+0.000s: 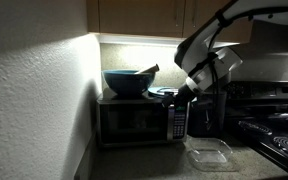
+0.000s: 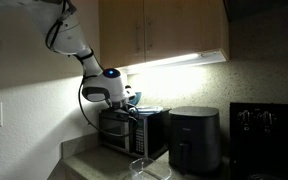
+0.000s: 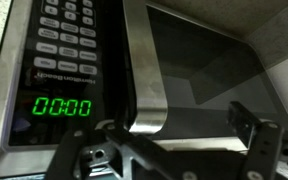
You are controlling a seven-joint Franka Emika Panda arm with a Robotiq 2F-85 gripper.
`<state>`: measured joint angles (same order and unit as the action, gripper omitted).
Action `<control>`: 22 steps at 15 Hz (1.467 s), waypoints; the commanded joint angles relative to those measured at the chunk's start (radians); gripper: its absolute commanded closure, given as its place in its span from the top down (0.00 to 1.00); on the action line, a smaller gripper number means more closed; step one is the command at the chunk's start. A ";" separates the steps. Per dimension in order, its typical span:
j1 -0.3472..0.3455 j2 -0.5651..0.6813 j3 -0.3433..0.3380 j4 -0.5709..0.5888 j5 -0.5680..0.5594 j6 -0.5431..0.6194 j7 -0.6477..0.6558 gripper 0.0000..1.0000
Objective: Fully open the microwave
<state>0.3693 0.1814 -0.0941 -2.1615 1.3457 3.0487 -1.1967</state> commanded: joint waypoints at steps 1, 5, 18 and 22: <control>0.000 0.003 0.000 0.003 0.004 0.002 -0.002 1.00; -0.006 0.047 -0.002 0.041 0.016 0.026 -0.028 1.00; 0.011 0.156 -0.047 0.085 -0.040 0.074 0.062 0.48; 0.034 0.116 -0.064 0.038 -0.118 0.058 0.125 0.22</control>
<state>0.3786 0.3146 -0.1274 -2.0991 1.3005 3.1014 -1.1329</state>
